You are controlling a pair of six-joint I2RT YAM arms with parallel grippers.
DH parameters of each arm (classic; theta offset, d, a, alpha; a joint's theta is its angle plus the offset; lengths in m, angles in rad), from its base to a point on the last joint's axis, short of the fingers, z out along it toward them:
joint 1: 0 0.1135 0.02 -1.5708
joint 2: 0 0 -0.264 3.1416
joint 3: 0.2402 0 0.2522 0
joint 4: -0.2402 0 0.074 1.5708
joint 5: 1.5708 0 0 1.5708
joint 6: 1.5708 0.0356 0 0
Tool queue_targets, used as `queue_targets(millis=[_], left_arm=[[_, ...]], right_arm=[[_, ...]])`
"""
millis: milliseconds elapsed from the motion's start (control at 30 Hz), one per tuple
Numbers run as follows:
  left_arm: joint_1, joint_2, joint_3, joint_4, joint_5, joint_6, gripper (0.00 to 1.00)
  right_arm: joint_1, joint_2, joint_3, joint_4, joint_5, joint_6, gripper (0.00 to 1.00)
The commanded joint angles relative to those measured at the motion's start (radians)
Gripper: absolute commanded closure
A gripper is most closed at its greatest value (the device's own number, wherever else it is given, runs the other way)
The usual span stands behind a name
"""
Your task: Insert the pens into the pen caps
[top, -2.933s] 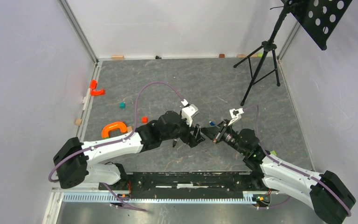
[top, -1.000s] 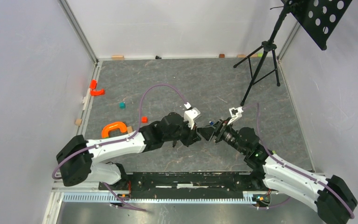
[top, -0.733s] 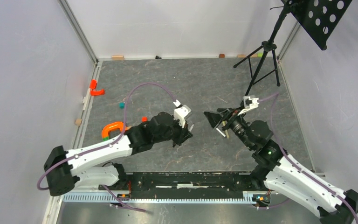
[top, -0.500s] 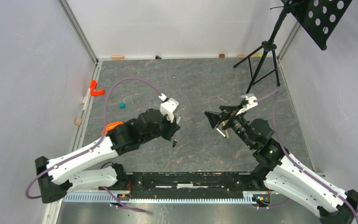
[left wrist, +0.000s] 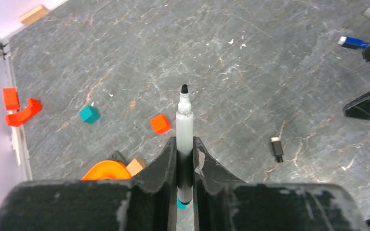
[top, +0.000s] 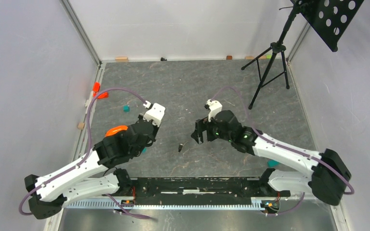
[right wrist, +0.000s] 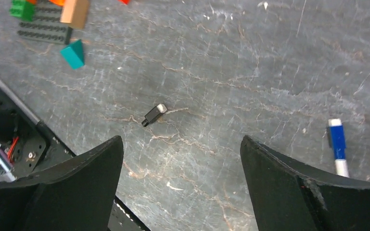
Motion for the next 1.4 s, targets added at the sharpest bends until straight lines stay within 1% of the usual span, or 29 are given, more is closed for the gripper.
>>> queue_targets(millis=[0, 100, 267, 400, 467, 533, 700, 800, 967, 1100, 1167, 1300, 1367], left_arm=[[0.005, -0.068, -0.02, 0.02, -0.081, 0.043, 0.98], [0.006, -0.071, -0.018, 0.009, -0.11, 0.03, 0.98], [0.007, -0.092, -0.01, -0.012, -0.165, -0.002, 0.98], [0.01, -0.137, -0.018, -0.008, -0.158, -0.003, 0.98], [0.011, -0.154, -0.019, -0.008, -0.152, -0.001, 0.98], [0.01, -0.167, -0.019, -0.008, -0.154, -0.001, 0.98], [0.013, -0.191, -0.022, -0.009, -0.16, -0.004, 0.98], [0.012, -0.195, -0.023, -0.009, -0.152, -0.006, 0.98], [0.012, -0.195, -0.024, -0.009, -0.137, -0.005, 0.98], [0.014, -0.196, -0.024, -0.008, -0.129, -0.005, 0.98], [0.013, -0.196, -0.024, -0.009, -0.13, -0.004, 0.98], [0.014, -0.199, -0.024, -0.008, -0.127, -0.004, 0.98], [0.014, -0.199, -0.024, -0.009, -0.123, -0.003, 0.98]], right_arm=[[0.084, 0.124, 0.128, -0.108, 0.191, 0.219, 0.04], [0.131, 0.237, 0.214, -0.21, 0.277, 0.336, 0.04], [0.199, 0.415, 0.424, -0.433, 0.391, 0.461, 0.06], [0.228, 0.543, 0.586, -0.582, 0.422, 0.528, 0.09], [0.237, 0.589, 0.63, -0.635, 0.427, 0.571, 0.09], [0.245, 0.627, 0.649, -0.67, 0.421, 0.624, 0.11], [0.271, 0.703, 0.667, -0.675, 0.382, 0.712, 0.17], [0.274, 0.765, 0.714, -0.725, 0.374, 0.757, 0.21], [0.278, 0.852, 0.802, -0.773, 0.367, 0.77, 0.25], [0.282, 0.884, 0.819, -0.764, 0.373, 0.779, 0.28], [0.282, 0.897, 0.826, -0.766, 0.376, 0.787, 0.34], [0.282, 0.919, 0.832, -0.766, 0.374, 0.793, 0.5], [0.283, 0.933, 0.836, -0.778, 0.373, 0.799, 0.53]])
